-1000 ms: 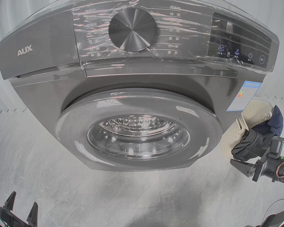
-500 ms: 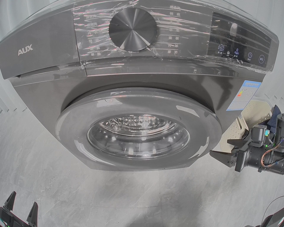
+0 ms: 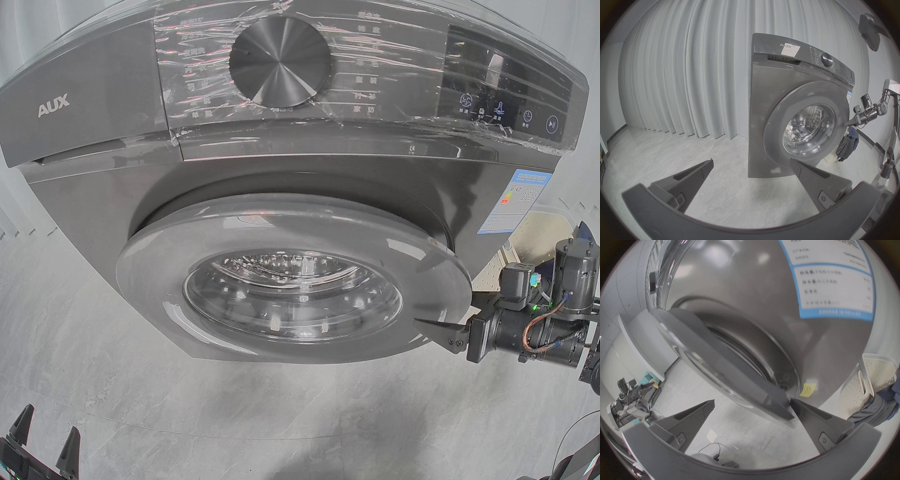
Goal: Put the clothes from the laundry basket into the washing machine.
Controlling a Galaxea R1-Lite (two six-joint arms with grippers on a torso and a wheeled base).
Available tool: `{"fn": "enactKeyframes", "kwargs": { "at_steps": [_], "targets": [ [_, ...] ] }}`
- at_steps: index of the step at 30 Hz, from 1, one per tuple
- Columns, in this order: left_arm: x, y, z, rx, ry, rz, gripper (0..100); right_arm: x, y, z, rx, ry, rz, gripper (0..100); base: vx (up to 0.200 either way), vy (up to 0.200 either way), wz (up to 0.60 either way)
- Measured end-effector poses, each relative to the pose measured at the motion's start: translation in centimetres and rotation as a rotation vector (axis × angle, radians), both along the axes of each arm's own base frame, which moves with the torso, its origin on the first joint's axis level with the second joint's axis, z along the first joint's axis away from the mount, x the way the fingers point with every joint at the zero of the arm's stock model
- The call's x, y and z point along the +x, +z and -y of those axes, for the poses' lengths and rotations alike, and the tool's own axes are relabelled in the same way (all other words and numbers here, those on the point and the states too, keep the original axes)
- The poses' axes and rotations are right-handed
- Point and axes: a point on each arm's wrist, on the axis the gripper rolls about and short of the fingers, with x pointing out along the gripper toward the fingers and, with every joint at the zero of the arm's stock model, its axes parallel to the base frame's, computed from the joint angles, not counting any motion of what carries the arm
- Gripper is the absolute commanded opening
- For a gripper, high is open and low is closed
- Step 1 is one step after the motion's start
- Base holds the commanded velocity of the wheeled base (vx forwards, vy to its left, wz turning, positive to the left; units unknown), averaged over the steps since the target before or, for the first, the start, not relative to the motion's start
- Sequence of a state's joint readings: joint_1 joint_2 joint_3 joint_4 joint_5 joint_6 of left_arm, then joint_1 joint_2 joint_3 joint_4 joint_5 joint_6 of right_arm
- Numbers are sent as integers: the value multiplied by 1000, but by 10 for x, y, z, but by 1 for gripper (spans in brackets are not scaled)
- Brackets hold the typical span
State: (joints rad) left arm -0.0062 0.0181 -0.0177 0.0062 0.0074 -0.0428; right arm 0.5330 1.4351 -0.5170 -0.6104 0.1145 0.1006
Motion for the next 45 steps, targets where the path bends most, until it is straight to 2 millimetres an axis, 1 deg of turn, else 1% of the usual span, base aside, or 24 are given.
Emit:
{"fn": "enactKeyframes", "kwargs": {
  "at_steps": [3,7,11,16,21,27,31,37,41,45],
  "targets": [
    [0,0,0,0,0,0,100,-7,-5,-1,-8,30,-20,100,0,0,0],
    [0,0,0,0,0,0,100,-17,-9,3,-18,35,-32,100,0,0,0],
    [0,0,0,1,0,0,100,-21,-7,6,-16,29,-21,100,-200,0,0],
    [0,0,0,1,0,0,100,-21,-7,4,-13,35,-15,100,-200,0,0],
    [0,0,0,2,0,0,100,-27,-12,1,-23,62,-32,100,0,0,0],
    [0,0,0,2,0,0,100,-38,-20,-3,-40,101,-56,100,0,0,0],
    [0,0,0,2,0,0,100,-38,-19,-2,-40,90,-51,100,0,0,0],
    [0,0,0,2,0,0,100,-31,-13,-5,-29,76,-31,100,-200,0,0],
    [0,0,0,2,0,0,100,-29,-14,-10,-34,89,-39,100,0,0,0],
    [0,0,0,2,0,0,100,-33,-18,-16,-40,125,-54,100,0,0,0]
  ]
}}
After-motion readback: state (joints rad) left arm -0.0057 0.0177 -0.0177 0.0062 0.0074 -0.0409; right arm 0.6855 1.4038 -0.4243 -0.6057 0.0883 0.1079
